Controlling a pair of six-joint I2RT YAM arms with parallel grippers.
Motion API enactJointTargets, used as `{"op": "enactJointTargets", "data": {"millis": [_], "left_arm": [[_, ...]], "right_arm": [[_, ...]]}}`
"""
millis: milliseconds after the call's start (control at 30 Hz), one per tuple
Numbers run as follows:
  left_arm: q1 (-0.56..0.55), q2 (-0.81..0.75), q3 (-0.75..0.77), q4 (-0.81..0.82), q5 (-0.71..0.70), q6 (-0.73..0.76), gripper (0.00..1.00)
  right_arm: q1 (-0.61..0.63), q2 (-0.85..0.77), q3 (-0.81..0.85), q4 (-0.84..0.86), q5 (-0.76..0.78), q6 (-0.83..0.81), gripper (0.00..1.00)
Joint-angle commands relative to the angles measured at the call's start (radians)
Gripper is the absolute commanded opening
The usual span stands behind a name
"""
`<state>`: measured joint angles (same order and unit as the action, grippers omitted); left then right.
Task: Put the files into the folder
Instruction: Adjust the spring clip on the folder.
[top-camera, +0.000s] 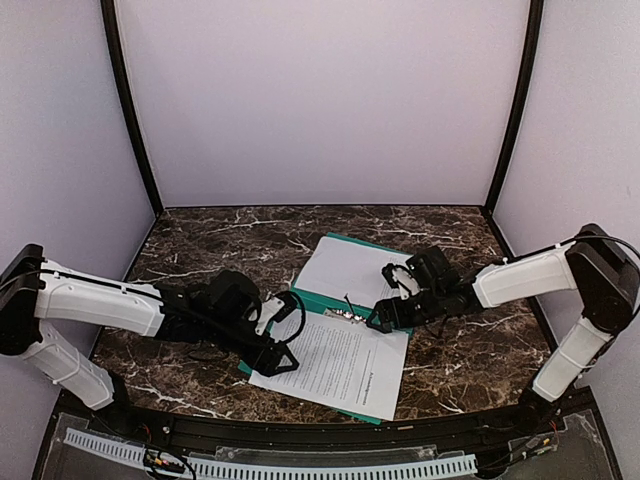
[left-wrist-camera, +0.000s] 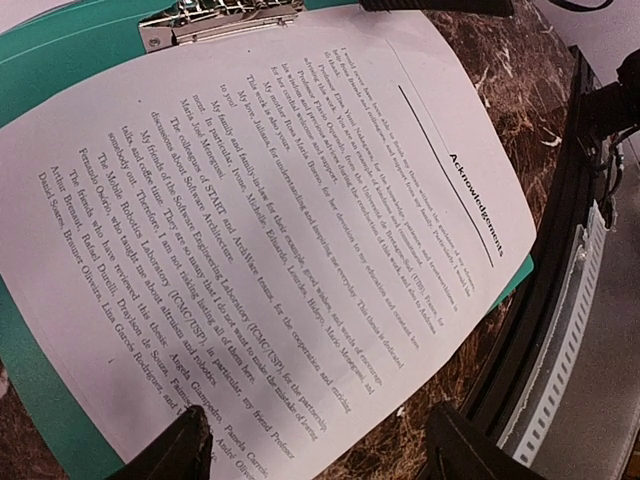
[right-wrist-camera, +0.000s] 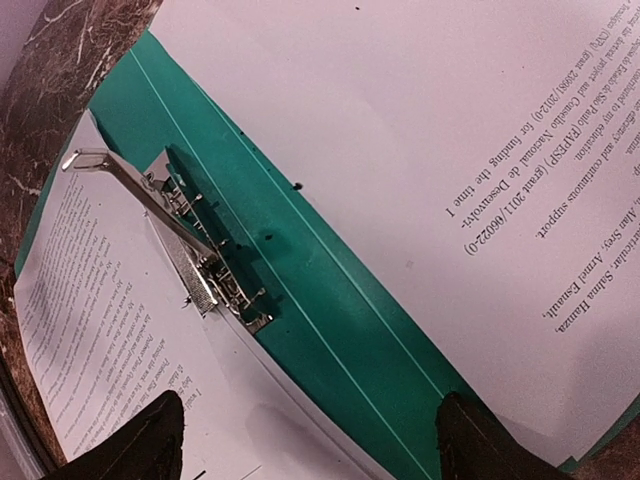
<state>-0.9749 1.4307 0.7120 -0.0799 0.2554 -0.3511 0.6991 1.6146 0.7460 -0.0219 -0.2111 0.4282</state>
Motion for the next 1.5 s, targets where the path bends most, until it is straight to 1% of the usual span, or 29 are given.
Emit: {"op": "enactJointTargets", "data": {"millis": [0,367,467,767,900,1167,1300,1467], "left_arm": [[-0.023,0.004,0.006,-0.055,0.063,0.040,0.74],[-0.142,0.021,0.024,-0.066,0.128,0.131,0.73],[-0.179,0.035,0.053,-0.129,0.131,0.146,0.72],[-0.213,0.126,0.113,-0.251,0.121,0.173,0.71],[-0.223,0.160,0.125,-0.272,0.118,0.183,0.71],[-0.223,0.200,0.151,-0.321,0.007,0.186,0.71],[-0.218,0.189,0.152,-0.343,-0.064,0.179,0.71],[-0.197,0.171,0.149,-0.355,-0.105,0.172,0.70]], "right_arm": [[-0.018,0.033,-0.002,-0.018,-0.015,-0.011,0.84],[-0.027,0.067,0.007,-0.023,-0.028,-0.024,0.84],[-0.029,0.064,0.007,-0.027,-0.028,-0.026,0.84],[-0.029,0.067,0.006,-0.026,-0.031,-0.034,0.84],[-0.029,0.064,0.001,-0.027,-0.028,-0.035,0.84],[-0.029,0.058,0.003,-0.026,-0.030,-0.034,0.83],[-0.030,0.054,0.006,-0.034,-0.024,-0.037,0.83],[-0.032,0.056,0.010,-0.049,-0.017,-0.043,0.83]]}}
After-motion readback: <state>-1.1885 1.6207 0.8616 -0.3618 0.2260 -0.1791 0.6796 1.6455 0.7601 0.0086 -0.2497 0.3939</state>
